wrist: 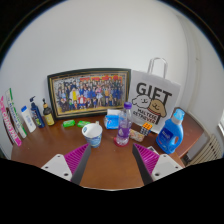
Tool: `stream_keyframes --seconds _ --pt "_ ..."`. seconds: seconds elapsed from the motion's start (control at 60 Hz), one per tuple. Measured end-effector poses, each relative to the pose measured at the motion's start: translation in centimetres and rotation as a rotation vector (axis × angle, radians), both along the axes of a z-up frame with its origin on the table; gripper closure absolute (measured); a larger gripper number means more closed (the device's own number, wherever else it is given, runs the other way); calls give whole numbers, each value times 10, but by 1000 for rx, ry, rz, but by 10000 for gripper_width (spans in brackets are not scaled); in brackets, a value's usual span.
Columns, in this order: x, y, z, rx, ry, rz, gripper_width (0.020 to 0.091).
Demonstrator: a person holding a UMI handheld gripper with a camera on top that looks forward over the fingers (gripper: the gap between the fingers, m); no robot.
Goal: Pour water
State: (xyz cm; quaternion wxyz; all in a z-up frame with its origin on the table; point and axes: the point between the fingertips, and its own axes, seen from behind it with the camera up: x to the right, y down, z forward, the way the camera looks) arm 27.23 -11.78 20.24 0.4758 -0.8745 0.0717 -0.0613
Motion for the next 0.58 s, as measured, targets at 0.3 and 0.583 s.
stream_keyframes --seconds 0.3,0.583 --pt "-78 -94 52 22 -63 50 249" --pt "-89 -127 53 11 -67 29 253"
